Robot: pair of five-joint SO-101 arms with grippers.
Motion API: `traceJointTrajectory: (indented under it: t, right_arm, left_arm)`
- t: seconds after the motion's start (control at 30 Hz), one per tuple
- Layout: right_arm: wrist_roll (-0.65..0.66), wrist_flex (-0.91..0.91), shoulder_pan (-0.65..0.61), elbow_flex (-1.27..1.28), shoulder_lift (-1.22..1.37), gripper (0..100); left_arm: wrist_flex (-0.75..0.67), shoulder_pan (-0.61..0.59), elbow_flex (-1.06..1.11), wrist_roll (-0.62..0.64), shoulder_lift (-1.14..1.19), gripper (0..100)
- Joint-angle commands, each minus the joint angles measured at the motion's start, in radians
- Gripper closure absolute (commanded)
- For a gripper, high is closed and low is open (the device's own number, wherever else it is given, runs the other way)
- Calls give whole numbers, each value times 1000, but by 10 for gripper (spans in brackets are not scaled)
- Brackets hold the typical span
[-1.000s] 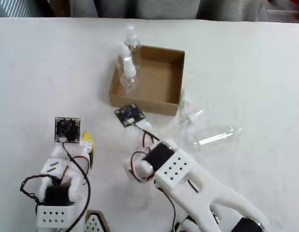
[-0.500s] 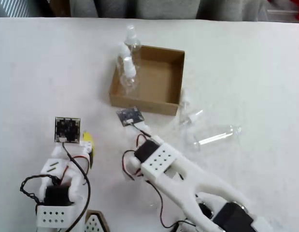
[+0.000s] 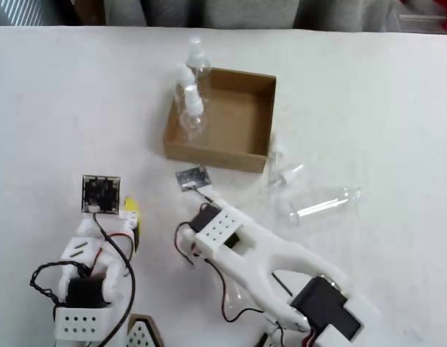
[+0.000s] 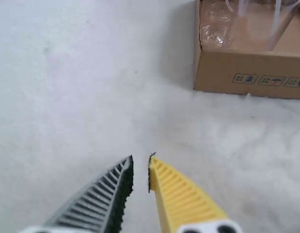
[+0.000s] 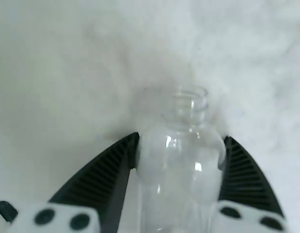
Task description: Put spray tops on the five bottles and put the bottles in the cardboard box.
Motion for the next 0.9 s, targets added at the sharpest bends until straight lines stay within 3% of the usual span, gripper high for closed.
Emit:
traceJointTrajectory:
  t: [0.0, 0.13, 0.33, 0.47, 0.6, 0.7, 0.87]
  right_arm:
    - [-8, -8, -8, -26, 24, 765]
    - [2, -8, -8, -28, 36, 765]
    - [241, -7, -8, -5, 38, 769]
    - [292, -5, -7, 6, 38, 773]
    - [296, -10, 15, 3, 31, 872]
    - [305, -10, 90, -15, 27, 954]
    - [448, 50, 288, -44, -54, 971]
  left_arm:
    - [-3, -7, -2, -14, -7, 918]
    - [-3, -7, -2, -14, -7, 918]
    - [-3, -7, -2, -14, -7, 918]
    - [-3, -7, -2, -14, -7, 918]
    - [-3, -7, -2, -14, -7, 919]
    - [-3, -8, -2, -14, -7, 919]
    - [-3, -10, -2, -14, -7, 919]
